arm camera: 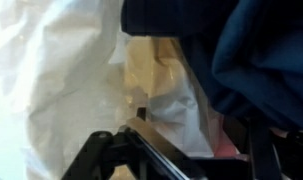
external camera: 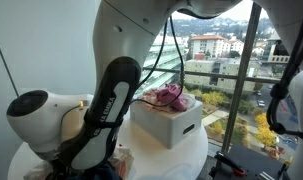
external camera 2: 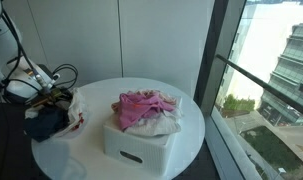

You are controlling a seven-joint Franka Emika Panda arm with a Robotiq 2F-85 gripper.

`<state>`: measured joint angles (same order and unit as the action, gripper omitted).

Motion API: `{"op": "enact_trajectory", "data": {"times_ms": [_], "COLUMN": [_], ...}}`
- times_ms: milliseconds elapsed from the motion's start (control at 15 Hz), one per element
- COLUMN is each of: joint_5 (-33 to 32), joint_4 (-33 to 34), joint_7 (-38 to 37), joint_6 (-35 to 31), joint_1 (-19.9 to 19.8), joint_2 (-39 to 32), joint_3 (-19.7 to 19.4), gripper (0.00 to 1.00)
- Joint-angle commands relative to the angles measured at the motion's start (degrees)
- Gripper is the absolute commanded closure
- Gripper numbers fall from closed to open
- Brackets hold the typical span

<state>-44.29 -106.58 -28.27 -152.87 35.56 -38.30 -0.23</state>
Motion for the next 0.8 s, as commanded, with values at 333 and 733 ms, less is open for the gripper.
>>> {"op": "enact_trajectory", "data": {"times_ms": [333, 733], "joint_5": [-1.8, -6.3], "joint_4": [0.1, -3.7], "joint_7": [-0.6, -3.3], "joint_6": [0.4, 7.5], "joint_1": [1.6, 2.1], "joint_2": [0.6, 5.8], "joint_3": [-1.6, -2.6], "gripper": [0.89, 0.95]}}
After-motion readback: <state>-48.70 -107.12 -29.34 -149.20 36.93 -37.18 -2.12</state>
